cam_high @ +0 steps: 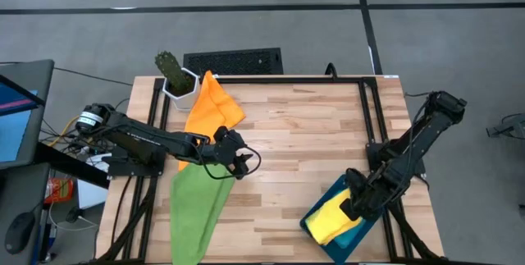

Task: Fold microfiber towels
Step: Put the folded yellow microfiber towel into the blue bin

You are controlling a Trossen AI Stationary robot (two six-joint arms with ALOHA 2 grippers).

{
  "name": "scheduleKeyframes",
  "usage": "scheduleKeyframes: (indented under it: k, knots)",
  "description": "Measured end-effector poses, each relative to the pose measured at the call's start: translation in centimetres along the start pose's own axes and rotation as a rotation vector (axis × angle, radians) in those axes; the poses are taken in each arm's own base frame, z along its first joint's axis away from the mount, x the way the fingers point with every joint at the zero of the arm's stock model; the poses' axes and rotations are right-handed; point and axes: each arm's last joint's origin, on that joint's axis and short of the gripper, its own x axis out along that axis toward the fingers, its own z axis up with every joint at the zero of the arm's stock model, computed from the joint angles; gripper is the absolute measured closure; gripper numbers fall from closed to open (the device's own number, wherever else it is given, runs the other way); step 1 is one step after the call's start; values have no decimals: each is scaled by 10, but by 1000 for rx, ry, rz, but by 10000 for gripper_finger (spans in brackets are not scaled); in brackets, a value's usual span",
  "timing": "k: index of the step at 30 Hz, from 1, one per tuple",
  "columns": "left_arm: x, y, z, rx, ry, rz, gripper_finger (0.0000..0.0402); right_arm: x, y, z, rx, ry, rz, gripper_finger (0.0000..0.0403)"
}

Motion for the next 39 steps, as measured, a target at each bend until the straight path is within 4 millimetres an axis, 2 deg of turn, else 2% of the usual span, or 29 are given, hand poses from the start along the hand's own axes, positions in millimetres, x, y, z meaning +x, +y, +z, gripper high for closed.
scheduleKeyframes:
  k: [7,10,15,22,25,27,30,34,39]
  knots:
    - [0,0,0,1,0,0,209,-1,-12,1,-14,6,-128,388]
    - [0,0,0,15,0,0,209,-1,-11,1,-53,10,-115,380]
    - [0,0,0,30,0,0,209,0,-11,1,-85,13,-121,307]
    - [0,0,0,32,0,0,209,-5,-14,6,-1,1,-116,194]
    - [0,0,0,32,1,-2,209,-12,-5,5,-25,-112,38,172]
    - [0,0,0,27,7,-10,209,-17,7,2,-73,-205,181,174]
    - [0,-1,-1,12,18,-27,209,-9,22,-4,-185,-237,247,203]
    - [0,-1,-1,9,22,-29,209,16,39,-9,-295,-225,233,250]
    - [0,0,-1,7,27,-26,209,43,48,-21,-350,-165,185,295]
